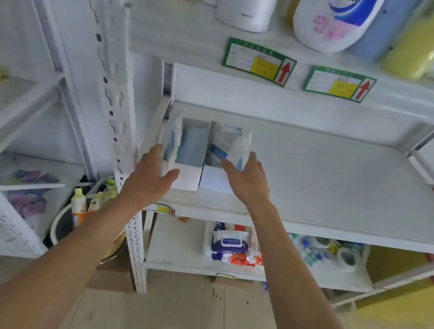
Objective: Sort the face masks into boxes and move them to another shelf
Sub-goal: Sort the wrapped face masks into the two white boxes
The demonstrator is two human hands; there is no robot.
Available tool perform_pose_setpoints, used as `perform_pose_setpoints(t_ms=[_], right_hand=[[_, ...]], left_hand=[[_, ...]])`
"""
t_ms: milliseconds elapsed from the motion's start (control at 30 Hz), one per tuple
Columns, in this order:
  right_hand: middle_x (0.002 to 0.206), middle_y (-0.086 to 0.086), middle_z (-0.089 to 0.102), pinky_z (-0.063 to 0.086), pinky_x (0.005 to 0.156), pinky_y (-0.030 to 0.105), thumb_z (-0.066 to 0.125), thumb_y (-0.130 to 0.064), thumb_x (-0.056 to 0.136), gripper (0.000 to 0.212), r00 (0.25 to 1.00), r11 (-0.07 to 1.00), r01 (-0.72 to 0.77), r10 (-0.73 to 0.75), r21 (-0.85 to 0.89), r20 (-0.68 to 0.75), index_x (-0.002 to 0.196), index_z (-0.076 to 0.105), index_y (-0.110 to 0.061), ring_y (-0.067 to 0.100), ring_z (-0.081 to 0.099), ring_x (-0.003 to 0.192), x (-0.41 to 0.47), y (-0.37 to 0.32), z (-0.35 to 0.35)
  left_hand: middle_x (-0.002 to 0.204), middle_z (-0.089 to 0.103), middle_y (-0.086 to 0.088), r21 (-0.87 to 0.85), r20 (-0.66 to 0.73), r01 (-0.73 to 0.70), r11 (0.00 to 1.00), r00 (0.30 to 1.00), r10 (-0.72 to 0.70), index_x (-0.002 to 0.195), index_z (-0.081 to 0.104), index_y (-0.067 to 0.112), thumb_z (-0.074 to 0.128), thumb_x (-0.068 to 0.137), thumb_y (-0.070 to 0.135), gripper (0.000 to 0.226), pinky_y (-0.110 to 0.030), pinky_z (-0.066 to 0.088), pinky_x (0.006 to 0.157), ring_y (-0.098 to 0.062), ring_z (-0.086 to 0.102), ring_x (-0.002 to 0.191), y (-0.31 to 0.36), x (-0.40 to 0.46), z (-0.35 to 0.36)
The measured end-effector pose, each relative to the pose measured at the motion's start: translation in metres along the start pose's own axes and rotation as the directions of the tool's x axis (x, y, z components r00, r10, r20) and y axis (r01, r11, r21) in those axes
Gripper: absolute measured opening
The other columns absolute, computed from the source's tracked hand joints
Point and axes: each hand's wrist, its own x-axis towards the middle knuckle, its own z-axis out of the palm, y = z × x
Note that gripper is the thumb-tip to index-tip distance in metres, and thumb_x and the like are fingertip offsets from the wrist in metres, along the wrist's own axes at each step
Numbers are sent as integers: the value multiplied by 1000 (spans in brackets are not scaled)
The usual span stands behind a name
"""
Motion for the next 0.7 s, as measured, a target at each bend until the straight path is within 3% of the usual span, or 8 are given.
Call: perform_pose_setpoints(t_ms=[133, 200, 267, 333, 467, 567, 700], right_hand=[[125, 7, 60, 52, 81, 40, 70, -46, 81, 59, 993, 972, -19, 46, 233, -112, 128, 54, -14, 28, 58, 113, 24, -13, 3], [108, 4, 66, 56, 70, 35, 73, -40, 77, 45, 987, 949, -16, 65, 314, -146, 113, 61, -15, 25, 63, 96, 33, -17, 9], [88, -5, 64, 45, 52, 24, 75, -36, 76, 32, 986, 925, 0, 63, 379, -154, 99, 60, -20, 17, 62, 77, 41, -18, 12], [79, -8, 60, 40, 48, 22, 75, -31, 76, 27, 993, 916, -16, 63, 401, -104, 95, 61, -19, 13, 60, 68, 50, -12, 11], [68, -2, 61, 38, 38, 18, 67, -16, 77, 4, 997, 925, -9, 39, 379, -70, 80, 66, -13, 20, 57, 61, 68, 1, -4], [64, -3, 63, 41, 35, 19, 67, -16, 74, 2, 985, 887, 24, 58, 460, -162, 72, 66, -17, 13, 59, 55, 73, 10, -34], [61, -5, 64, 41, 37, 19, 68, -22, 67, 5, 890, 776, 53, 249, 628, -383, 69, 66, -18, 9, 57, 49, 79, 33, -77]], left_hand=[[142, 50, -10, -133, -88, -4, 991, 996, -8, 152, 31, 20, 68, 93, 40, 73, -50, 48, 104, -28, 53, 127, 15, 24, 9], [143, 50, -10, -137, -167, 26, 990, 985, -49, 150, 34, 22, 70, 89, 46, 76, -49, 49, 103, -28, 54, 127, 22, 38, 18], [142, 50, -10, -157, -232, 40, 987, 970, -76, 149, 37, 22, 71, 85, 50, 77, -51, 50, 101, -29, 55, 126, 26, 48, 28], [140, 51, -11, -178, -266, 50, 983, 959, -97, 147, 40, 20, 73, 86, 44, 74, -53, 53, 99, -31, 56, 125, 26, 55, 39], [125, 57, -9, -144, -382, 49, 988, 919, -101, 134, 49, 17, 71, 91, 31, 50, -45, 57, 86, -31, 61, 111, 23, 58, 49], [112, 57, -1, -81, -405, 24, 996, 913, -55, 123, 55, 17, 66, 94, 26, 32, -43, 59, 80, -22, 60, 100, 17, 59, 48], [117, 56, 2, -58, -392, -51, 997, 920, 24, 129, 55, 21, 64, 94, 23, 35, -40, 55, 88, -17, 57, 104, 7, 58, 51]])
